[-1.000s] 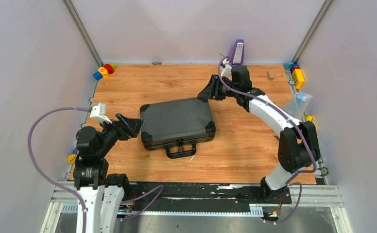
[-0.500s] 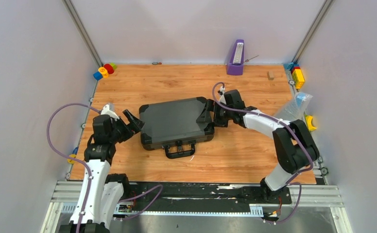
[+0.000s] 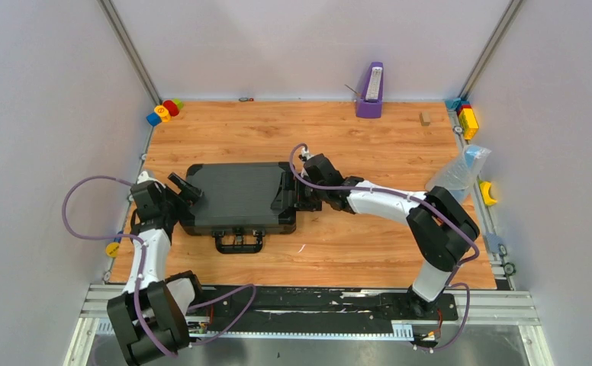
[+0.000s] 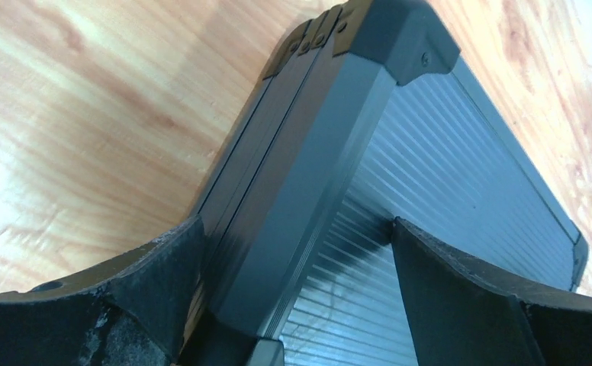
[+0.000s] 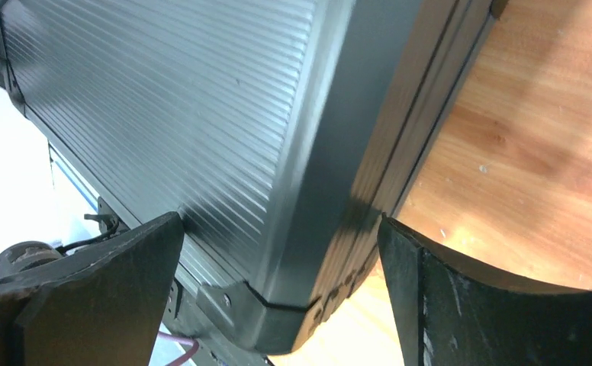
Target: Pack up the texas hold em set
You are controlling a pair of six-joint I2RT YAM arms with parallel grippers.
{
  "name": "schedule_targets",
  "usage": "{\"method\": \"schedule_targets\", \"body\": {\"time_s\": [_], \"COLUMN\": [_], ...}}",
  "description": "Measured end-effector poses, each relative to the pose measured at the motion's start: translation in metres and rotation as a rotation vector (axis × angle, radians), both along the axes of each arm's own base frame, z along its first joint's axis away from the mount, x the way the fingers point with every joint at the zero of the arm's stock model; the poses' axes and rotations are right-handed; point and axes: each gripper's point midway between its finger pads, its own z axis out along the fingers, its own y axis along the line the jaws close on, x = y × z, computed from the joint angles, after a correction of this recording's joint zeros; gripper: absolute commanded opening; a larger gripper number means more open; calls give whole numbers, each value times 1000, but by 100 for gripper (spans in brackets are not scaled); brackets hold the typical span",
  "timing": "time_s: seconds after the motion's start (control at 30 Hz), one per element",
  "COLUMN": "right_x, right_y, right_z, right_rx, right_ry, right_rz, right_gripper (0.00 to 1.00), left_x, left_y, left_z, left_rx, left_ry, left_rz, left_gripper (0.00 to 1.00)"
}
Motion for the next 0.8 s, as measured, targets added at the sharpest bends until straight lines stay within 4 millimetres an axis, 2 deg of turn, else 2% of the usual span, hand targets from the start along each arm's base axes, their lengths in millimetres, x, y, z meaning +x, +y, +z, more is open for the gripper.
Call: {"method": "schedule_targets", "body": {"time_s": [0.03,0.13,0.2,0.3,0.4,0.47,0.5,0.57,0.63,0.7,0.8], "right_x": [0,0,6,22,37,41,40,36,33,27,18], "right_y": [-3,-20,-48,-95,-140,-161,-171,-191,-213,-247,-309], "right_z": [0,1,2,9,25,42,51,72,88,97,88], "right_rx": [0,-4,-15,-27,-39,-51,-60,-79,-89,-106,-200], "right_ry": [1,15,22,18,-11,-52,-78,-145,-204,-251,-230], "right_rz": [-4,-31,-81,-185,-292,-348,-376,-445,-528,-659,-923], "right_gripper": [100,100,100,100,100,100,100,100,100,100,100], "left_x": [2,12,19,33,38,28,17,-5,-22,-30,-37], "left_y": [0,-3,-11,-41,-93,-129,-149,-171,-177,-177,-177], "left_z": [-3,-5,-6,-6,-2,0,2,6,14,22,21], "left_rx": [-3,-10,-7,15,-26,-87,-125,-172,-199,-213,-202], "left_ry": [3,-30,-60,-124,-192,-185,-169,-138,-133,-147,-119], "left_rz": [-8,-33,-52,-95,-181,-265,-320,-396,-427,-437,-459], "left_gripper": [88,85,85,83,85,86,87,87,87,88,92]}}
